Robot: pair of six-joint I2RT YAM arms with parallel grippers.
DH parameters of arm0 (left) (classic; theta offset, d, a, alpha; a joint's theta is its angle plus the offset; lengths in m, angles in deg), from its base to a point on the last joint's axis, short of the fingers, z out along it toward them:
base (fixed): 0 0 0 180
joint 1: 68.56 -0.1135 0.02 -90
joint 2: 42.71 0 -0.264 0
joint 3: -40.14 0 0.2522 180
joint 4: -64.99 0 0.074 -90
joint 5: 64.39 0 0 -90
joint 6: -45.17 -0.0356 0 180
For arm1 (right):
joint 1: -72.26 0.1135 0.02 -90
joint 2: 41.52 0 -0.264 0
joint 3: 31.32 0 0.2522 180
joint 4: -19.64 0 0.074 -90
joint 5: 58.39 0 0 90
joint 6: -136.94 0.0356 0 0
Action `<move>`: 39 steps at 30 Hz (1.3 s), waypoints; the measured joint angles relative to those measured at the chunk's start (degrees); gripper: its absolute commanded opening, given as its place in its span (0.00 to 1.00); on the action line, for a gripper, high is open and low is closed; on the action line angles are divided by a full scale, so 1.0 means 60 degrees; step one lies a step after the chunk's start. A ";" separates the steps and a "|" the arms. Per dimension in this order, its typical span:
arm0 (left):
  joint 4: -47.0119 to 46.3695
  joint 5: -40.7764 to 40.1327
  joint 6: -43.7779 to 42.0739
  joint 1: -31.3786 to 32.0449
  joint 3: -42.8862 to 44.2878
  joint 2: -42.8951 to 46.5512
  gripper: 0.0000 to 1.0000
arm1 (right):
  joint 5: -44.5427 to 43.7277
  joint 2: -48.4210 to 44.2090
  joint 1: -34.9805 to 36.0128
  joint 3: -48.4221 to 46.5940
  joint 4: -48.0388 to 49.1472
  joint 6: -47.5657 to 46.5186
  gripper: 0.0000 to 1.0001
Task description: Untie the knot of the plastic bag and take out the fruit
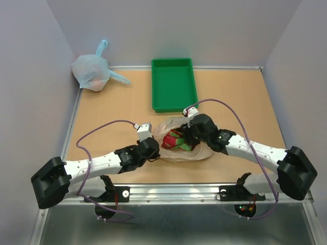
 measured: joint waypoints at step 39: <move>0.1129 -0.0794 -0.0707 -0.0670 0.1220 0.0113 0.09 | 0.2109 -0.2579 0.0051 -0.1402 -0.2328 -0.0412 0.01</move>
